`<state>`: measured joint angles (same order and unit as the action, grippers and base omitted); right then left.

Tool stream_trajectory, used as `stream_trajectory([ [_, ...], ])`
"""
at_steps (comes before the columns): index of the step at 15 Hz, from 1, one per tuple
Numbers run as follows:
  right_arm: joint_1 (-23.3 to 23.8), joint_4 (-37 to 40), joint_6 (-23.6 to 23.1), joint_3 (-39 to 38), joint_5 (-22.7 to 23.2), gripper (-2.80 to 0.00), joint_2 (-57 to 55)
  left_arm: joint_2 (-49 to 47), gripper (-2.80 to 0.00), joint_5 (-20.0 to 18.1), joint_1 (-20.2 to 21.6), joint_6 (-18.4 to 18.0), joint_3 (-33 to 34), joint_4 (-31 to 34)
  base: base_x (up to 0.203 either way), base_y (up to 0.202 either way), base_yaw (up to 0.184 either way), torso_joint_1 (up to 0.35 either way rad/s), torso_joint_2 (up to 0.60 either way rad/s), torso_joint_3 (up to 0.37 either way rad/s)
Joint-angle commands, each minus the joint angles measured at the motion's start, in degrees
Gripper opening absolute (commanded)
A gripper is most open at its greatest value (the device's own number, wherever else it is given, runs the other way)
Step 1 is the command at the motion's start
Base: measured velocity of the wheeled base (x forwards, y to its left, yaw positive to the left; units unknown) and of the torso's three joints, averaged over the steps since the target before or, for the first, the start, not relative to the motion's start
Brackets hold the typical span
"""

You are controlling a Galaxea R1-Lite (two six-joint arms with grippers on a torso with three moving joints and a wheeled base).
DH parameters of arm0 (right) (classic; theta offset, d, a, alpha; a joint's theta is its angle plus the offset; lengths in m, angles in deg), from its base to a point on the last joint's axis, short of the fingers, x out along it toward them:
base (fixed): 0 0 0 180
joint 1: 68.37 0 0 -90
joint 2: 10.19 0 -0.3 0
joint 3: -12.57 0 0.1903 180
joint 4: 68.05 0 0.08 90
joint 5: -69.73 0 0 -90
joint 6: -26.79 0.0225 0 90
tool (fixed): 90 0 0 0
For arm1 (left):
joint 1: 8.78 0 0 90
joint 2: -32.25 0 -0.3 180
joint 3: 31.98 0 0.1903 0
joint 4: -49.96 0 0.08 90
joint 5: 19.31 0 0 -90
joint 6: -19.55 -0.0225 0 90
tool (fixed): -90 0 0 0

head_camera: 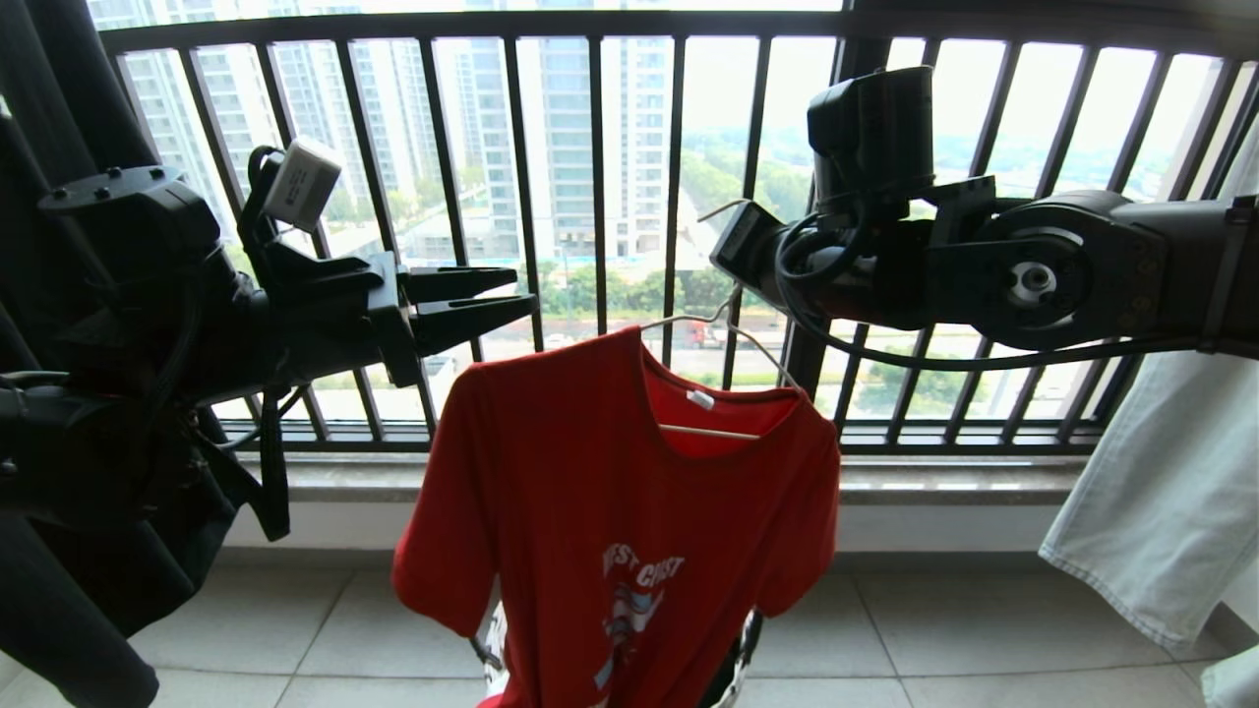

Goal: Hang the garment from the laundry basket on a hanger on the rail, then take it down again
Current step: Hang the clothes rack on the clothesline

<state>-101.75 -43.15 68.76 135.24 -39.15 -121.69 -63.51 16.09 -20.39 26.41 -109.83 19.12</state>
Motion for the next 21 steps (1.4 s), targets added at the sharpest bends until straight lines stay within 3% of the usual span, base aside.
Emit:
stream_trajectory([
  [1,0.3,0.0,0.2,0.1,-0.1,-2.8,0.5,2.5,0.0,-0.3,-0.1,0.1,0.7,-0.1,0.0,0.0,0.0,0.0,0.0,0.0],
  [7,1.1,-0.5,-3.2,-0.3,-1.1,-2.8,1.9,4.5,0.0,0.3,-0.1,0.3,1.0,0.1,0.0,0.0,0.0,0.0,0.0,0.0],
  [8,1.1,-0.5,-3.3,-0.4,-1.0,-2.8,2.0,4.5,-2.8,0.3,-0.1,0.4,0.8,0.1,0.0,0.0,0.0,0.0,0.0,0.0],
  [12,0.4,-0.2,-3.6,-0.6,-1.0,-2.8,3.7,5.2,-2.8,0.3,-0.1,0.6,2.4,0.1,0.0,0.0,0.0,0.0,0.0,0.0],
  [14,0.1,-0.1,-8.2,-0.2,-1.4,-2.8,5.0,4.6,-2.8,0.5,0.1,1.1,3.3,0.1,0.0,0.0,0.0,0.0,0.0,0.0],
  [16,-0.8,0.1,-12.6,-0.6,-7.1,-2.8,7.1,5.2,-2.8,0.5,1.4,5.4,5.2,-0.3,0.0,0.0,0.0,0.0,0.0,0.0],
  [19,-0.7,0.3,-17.5,-2.4,-9.6,-2.8,12.3,7.3,-2.8,1.7,5.1,14.0,7.3,-0.4,0.0,0.0,0.0,0.0,0.0,0.0],
  [21,-0.5,1.7,-21.1,-3.3,-12.6,-2.8,15.7,9.8,-2.8,3.6,8.4,14.9,11.2,-0.4,0.0,0.0,0.0,0.0,0.0,0.0],
])
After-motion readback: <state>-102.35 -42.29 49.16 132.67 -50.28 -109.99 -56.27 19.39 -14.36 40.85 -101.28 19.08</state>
